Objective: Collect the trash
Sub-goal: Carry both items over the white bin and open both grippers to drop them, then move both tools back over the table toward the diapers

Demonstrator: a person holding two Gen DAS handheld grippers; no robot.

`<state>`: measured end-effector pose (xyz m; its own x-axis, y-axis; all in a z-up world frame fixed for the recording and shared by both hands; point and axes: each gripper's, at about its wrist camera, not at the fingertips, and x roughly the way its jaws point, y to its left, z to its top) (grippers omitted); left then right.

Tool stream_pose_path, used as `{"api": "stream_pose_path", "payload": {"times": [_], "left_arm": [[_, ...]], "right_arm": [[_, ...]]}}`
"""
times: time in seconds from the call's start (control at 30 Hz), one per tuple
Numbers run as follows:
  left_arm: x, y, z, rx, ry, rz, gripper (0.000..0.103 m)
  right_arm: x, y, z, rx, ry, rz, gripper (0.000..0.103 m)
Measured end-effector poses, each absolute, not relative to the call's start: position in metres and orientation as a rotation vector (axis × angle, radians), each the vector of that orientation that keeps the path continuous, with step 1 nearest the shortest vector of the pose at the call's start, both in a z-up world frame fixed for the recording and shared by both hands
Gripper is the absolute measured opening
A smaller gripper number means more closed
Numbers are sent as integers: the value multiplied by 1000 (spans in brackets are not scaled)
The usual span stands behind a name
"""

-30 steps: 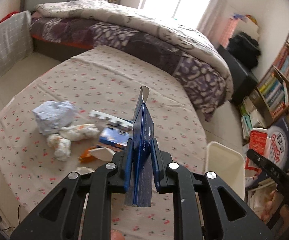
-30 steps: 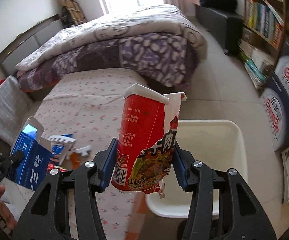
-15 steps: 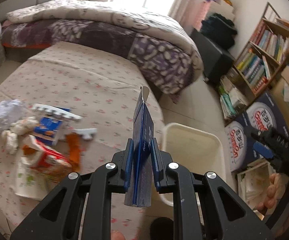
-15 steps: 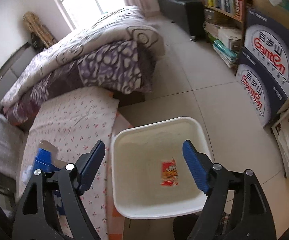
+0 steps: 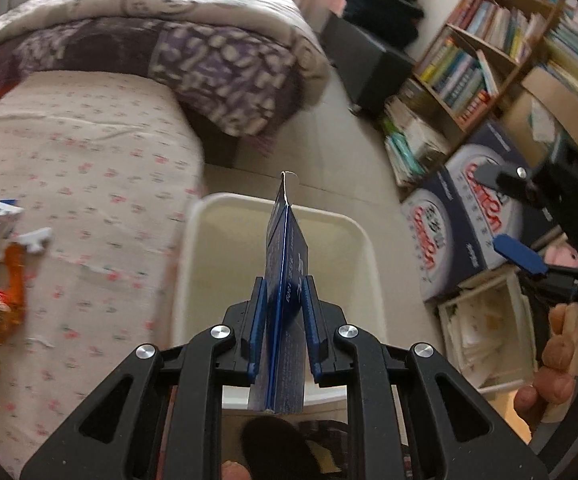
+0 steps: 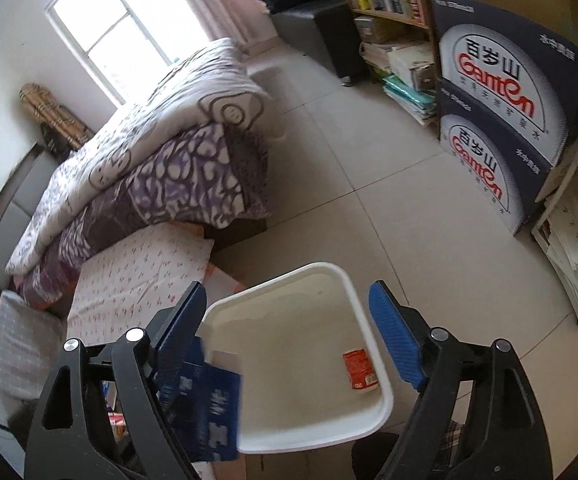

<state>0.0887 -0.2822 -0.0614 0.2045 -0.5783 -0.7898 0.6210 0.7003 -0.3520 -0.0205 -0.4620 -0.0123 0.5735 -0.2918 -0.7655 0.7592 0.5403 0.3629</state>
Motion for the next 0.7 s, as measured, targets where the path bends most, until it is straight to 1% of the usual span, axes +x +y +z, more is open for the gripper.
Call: {"api": "stream_pose_path", "payload": {"times": [0.03,0.1,0.13,0.17,0.2,0.43,0.53,0.6,0.7], "left_arm": [[86,-286,-62,42,1085,-849,27],[82,-292,-64,25,1099,-878,29],[81,-294,-64,20,1103,-892,35],[80,-295,-64,20,1102,-895,43],[79,-295,-63,23,1096,-889,46],[84,-276,-53,67,1033,-811,49],[89,-263,-46,90,994,-762,54],[92,-253,-43,101,974,-734,56],[98,-236,-41,123,942,-672,62]], "right_arm": [[-23,-464,-12,757,700,-695,80],[-26,-468,-11,763,691,-699,80],[-28,-469,-10,766,687,-700,80],[-29,-470,-10,767,684,-701,80],[-29,-470,-10,768,682,-702,80],[-24,-458,-5,732,673,-702,82],[-15,-444,-2,687,678,-701,83],[-9,-432,1,647,675,-709,89],[1,-413,7,563,666,-731,92]]}}
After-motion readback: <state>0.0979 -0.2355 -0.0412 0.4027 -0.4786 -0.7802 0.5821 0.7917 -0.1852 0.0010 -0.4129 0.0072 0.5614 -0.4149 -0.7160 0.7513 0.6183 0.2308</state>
